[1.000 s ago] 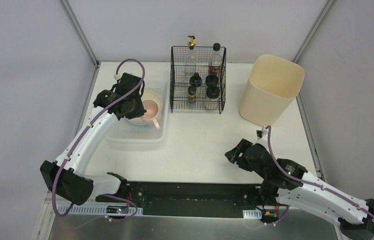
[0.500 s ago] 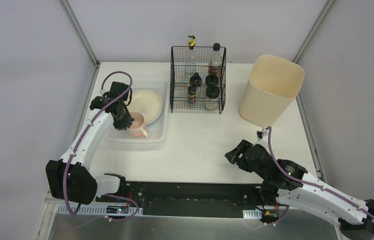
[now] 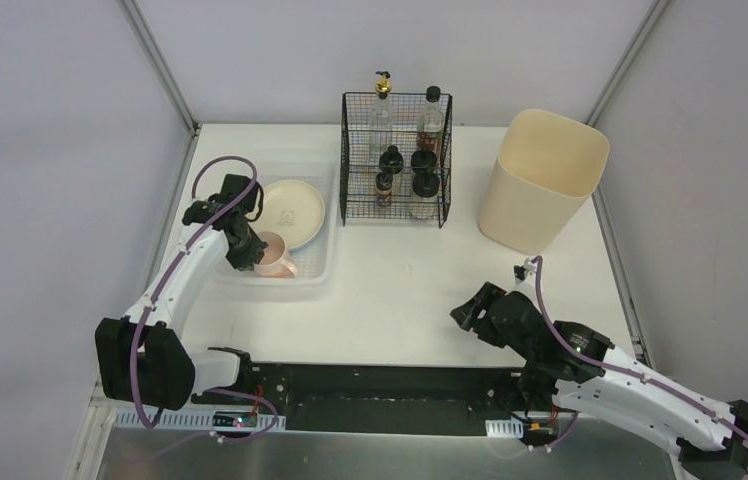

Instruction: Clear the kitchen counter

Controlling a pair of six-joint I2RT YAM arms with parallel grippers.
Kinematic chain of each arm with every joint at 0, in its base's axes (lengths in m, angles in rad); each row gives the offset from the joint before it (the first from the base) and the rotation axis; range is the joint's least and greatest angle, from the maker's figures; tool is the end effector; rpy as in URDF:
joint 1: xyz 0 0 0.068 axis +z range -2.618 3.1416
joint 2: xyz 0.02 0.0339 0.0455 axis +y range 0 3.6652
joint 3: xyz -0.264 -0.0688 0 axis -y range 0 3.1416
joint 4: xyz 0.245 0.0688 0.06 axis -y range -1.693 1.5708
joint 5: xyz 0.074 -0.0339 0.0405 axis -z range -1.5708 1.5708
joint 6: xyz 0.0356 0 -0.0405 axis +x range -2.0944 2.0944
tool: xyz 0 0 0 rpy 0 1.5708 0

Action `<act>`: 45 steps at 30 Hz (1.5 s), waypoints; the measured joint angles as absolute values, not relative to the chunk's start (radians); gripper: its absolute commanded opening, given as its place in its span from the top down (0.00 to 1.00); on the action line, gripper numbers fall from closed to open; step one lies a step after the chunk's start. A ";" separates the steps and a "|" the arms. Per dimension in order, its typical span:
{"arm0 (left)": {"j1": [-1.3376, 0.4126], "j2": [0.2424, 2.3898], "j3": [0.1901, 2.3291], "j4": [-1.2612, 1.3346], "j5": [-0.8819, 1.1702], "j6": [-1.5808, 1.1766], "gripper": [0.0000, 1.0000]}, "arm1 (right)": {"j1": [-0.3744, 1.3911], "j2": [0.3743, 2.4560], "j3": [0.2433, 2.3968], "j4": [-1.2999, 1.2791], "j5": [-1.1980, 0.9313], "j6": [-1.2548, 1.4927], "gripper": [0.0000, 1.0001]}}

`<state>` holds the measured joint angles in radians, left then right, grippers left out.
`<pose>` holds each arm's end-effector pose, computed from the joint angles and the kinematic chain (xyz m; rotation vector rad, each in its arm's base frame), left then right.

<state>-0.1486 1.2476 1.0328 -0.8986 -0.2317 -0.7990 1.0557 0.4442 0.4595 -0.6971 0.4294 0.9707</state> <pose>0.2349 -0.0269 0.2728 -0.9084 2.4709 -0.0070 0.0662 0.0869 0.2237 0.1377 2.2545 0.6487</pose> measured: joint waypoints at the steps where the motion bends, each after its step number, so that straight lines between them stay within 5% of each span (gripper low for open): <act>1: -0.149 1.248 1.030 -0.899 -0.234 -0.809 1.00 | 1.056 0.444 0.459 -0.697 0.429 0.971 0.36; 10: -0.149 1.265 1.014 -0.894 -0.242 -0.889 0.99 | 1.056 0.447 0.459 -0.696 0.429 0.977 0.36; 19: -0.149 1.308 0.993 -0.865 -0.258 -0.908 0.80 | 1.056 0.456 0.443 -0.692 0.429 0.981 0.35; 28: -0.149 1.322 0.990 -0.854 -0.273 -0.900 0.49 | 1.056 0.481 0.443 -0.685 0.429 0.980 0.34; 45: -0.149 1.274 0.990 -0.824 -0.191 -0.847 0.30 | 1.056 0.520 0.452 -0.673 0.430 0.960 0.22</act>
<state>-0.1486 1.2736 0.9901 -0.8242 -0.1909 -0.8471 1.0557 0.5198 0.4522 -0.6731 0.4297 0.9604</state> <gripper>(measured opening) 0.681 0.758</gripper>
